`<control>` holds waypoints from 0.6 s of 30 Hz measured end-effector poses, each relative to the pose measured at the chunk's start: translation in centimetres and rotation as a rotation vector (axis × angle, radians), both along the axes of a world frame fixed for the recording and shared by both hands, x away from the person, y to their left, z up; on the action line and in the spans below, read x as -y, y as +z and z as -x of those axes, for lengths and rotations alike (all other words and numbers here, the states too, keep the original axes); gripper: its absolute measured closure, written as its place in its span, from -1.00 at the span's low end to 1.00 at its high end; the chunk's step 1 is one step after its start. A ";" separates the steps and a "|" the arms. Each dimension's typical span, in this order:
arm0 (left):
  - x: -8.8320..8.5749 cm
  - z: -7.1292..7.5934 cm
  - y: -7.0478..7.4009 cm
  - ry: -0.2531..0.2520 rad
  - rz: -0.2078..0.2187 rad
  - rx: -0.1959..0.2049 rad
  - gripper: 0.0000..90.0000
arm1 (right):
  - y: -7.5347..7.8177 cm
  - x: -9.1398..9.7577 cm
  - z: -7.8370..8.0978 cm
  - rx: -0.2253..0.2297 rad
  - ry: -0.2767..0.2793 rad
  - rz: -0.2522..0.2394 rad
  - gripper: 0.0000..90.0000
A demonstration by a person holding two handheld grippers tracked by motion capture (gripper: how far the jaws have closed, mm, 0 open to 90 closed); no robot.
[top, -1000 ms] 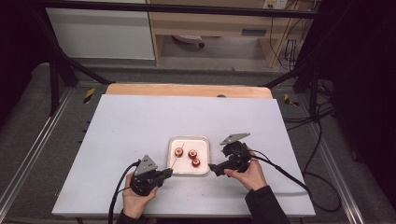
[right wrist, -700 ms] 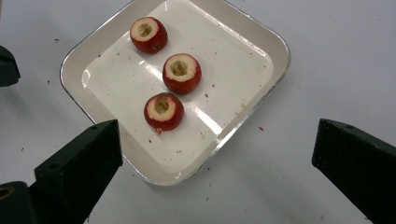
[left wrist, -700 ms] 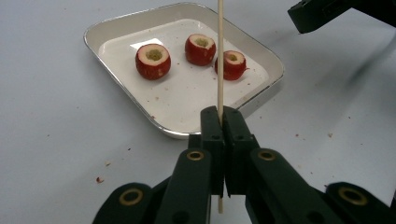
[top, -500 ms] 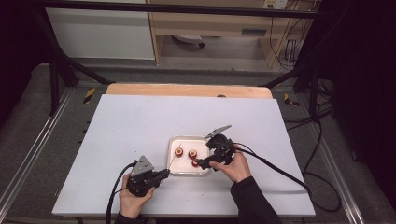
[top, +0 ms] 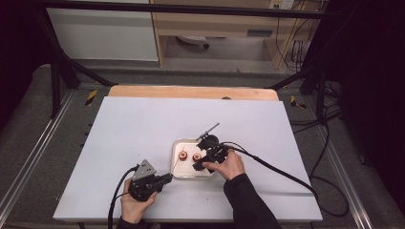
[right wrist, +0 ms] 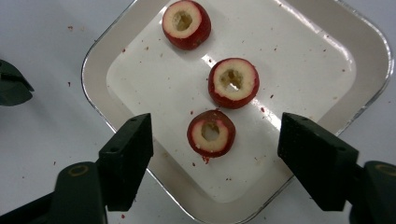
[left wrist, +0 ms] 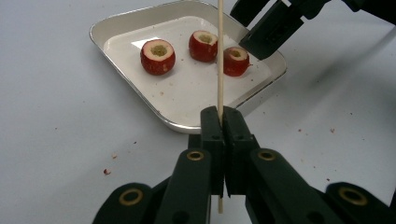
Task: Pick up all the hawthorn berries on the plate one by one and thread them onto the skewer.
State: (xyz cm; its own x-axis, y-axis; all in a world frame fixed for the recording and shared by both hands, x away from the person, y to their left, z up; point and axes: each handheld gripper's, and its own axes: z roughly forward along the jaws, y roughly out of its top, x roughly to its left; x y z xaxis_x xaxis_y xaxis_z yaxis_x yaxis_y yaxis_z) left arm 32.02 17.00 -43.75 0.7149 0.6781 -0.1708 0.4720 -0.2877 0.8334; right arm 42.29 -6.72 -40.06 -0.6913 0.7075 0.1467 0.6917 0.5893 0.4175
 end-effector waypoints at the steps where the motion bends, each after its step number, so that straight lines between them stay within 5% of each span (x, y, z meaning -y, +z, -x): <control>1: -0.1 0.2 0.1 0.028 -0.020 -0.018 0.97 | -0.1 -0.2 -0.1 -0.014 0.000 0.010 -0.36; 18: -0.3 0.2 0.0 0.026 -0.019 -0.022 0.97 | -1.5 -0.9 -0.9 -0.094 -0.075 0.047 0.11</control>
State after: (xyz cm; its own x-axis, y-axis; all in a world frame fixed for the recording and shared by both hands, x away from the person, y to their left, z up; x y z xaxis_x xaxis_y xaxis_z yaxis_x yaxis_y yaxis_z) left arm 31.82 17.28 -43.75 0.6932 0.6996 -0.1733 0.4975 -0.2904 0.8174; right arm 43.18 -5.79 -41.52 -0.6214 0.7639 0.1738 0.7689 0.5521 0.3224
